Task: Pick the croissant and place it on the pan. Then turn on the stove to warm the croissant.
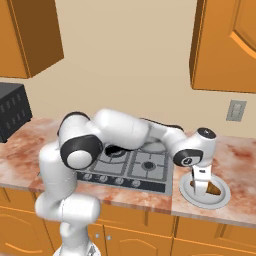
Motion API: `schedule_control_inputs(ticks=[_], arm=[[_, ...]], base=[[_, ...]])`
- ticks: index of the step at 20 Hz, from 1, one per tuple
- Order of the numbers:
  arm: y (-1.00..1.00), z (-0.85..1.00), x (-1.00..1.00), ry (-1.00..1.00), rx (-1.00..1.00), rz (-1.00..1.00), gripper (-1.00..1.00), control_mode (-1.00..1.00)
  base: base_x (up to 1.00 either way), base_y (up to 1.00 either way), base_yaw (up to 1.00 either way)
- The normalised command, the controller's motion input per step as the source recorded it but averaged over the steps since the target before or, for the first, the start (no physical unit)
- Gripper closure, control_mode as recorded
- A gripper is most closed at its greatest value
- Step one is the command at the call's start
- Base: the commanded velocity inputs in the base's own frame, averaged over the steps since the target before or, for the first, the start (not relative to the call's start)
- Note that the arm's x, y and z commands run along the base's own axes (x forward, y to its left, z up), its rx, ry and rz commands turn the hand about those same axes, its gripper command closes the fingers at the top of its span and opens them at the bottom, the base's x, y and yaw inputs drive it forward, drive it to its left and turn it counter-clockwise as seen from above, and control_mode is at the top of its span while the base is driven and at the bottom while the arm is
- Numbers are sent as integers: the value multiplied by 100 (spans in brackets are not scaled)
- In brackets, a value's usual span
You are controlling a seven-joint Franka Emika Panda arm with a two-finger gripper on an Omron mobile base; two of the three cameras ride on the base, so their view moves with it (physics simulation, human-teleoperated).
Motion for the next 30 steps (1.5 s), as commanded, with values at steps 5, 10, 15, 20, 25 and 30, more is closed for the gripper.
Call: schedule_control_inputs(ticks=[5, 10, 15, 20, 25, 30], arm=[[-23, -5, 17, 0, 0, 1, -100, -100], [-22, -7, 17, 0, 0, 0, -100, -100], [-6, -8, 15, 0, 0, 0, -100, -100], [0, -11, 17, 2, 0, 0, -100, -100], [0, -19, 17, 8, 0, 0, -100, -100], [0, -20, 5, 16, 0, -3, -100, -100]], base=[[0, 0, 0], [0, 0, 0], [0, 0, 0], [0, 0, 0], [0, 0, 0], [0, 0, 0]])
